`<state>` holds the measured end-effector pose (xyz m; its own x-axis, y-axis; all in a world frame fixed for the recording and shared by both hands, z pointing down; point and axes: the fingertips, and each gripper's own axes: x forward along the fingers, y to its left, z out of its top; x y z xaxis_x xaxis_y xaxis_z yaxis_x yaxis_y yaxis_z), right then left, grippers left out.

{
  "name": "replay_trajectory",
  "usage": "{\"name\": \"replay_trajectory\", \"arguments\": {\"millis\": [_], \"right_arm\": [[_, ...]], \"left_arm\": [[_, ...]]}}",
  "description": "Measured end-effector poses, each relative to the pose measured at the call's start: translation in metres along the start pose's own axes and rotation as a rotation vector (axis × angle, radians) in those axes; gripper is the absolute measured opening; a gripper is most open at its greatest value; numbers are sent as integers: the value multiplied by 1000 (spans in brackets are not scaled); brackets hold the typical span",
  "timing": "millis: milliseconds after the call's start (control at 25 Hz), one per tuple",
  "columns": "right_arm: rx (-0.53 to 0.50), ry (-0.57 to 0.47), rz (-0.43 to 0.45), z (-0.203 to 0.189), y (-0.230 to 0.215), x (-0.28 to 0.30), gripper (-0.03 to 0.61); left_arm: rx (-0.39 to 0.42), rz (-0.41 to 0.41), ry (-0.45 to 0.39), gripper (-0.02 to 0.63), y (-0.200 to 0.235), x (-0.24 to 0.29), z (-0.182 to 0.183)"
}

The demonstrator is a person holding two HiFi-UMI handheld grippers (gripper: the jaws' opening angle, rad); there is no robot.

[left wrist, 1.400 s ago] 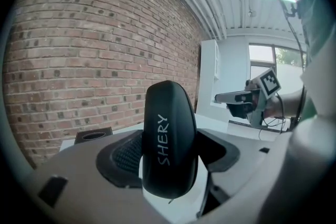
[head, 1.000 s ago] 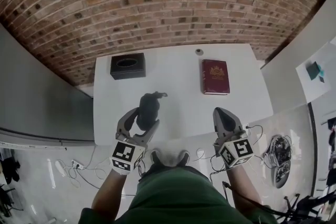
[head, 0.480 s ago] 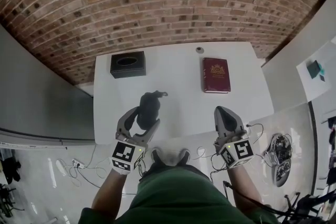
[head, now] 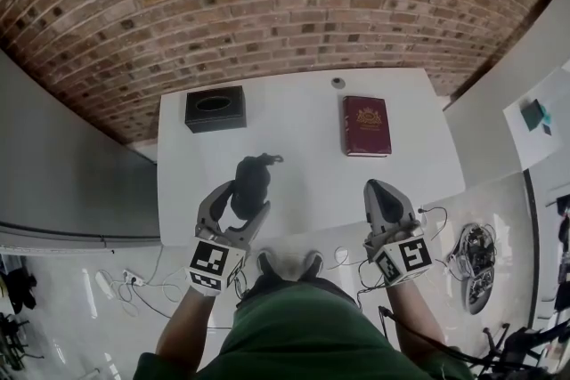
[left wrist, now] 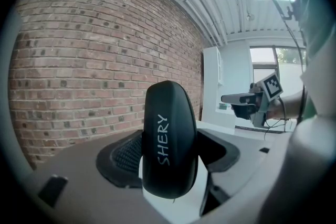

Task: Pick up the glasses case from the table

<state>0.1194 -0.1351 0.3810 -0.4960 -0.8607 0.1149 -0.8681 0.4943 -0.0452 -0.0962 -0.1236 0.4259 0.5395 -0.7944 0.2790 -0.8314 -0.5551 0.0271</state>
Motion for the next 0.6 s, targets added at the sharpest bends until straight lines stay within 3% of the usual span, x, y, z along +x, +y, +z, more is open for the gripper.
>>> {"name": "replay_trajectory", "arguments": {"millis": [600], "right_arm": [[3, 7, 6, -4, 2, 2, 0]], "left_arm": [[1, 3, 6, 307, 2, 3, -4]]}}
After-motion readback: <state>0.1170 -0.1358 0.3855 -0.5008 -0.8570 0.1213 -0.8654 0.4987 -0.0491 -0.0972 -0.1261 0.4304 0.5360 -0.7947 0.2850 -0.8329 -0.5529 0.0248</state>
